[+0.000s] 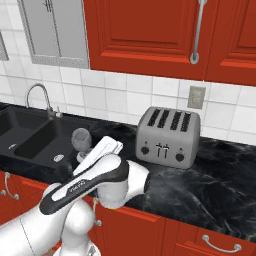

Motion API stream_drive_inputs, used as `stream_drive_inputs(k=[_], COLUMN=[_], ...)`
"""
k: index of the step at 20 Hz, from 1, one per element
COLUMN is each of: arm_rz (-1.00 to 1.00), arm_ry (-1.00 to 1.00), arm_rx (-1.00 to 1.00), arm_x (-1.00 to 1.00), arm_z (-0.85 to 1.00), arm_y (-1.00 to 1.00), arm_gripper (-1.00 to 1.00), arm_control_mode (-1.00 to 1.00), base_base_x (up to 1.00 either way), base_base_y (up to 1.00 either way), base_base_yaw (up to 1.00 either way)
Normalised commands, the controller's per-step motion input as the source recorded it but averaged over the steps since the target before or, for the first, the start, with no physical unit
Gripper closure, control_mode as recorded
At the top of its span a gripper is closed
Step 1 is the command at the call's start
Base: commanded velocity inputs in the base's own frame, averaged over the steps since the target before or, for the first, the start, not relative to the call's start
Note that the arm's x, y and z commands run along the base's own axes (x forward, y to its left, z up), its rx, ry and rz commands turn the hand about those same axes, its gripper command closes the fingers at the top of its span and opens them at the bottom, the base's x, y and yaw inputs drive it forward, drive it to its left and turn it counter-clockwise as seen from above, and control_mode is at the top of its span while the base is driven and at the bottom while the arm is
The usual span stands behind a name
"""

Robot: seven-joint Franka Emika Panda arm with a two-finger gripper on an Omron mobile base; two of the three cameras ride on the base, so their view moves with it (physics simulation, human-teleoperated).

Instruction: Retrieve the wine glasses from the counter and place one next to each plate.

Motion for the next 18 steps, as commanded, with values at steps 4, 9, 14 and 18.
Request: stream_drive_inputs(k=[4, 9, 14, 18], arm_rz=[0.00, 0.00, 0.00, 0.00], arm_ry=[0.00, -0.06, -0.03, 0.00], arm_rx=[0.00, -0.04, 0.00, 0.00], arm_x=[-0.96, -0.84, -0.44, -0.40], arm_z=[0.90, 0.72, 0.72, 0.63], arm_y=[0.08, 0.33, 0.17, 0.21], arm_gripper=[1.00, 1.00, 1.00, 1.00], arm_control_mode=[-1.00, -1.00, -1.00, -1.00], base_base_x=[0.00, 0.00, 0.00, 0.00], base_base_y=[0.00, 0.00, 0.00, 0.00], base_base_yaw=[0.00, 0.00, 0.00, 0.00])
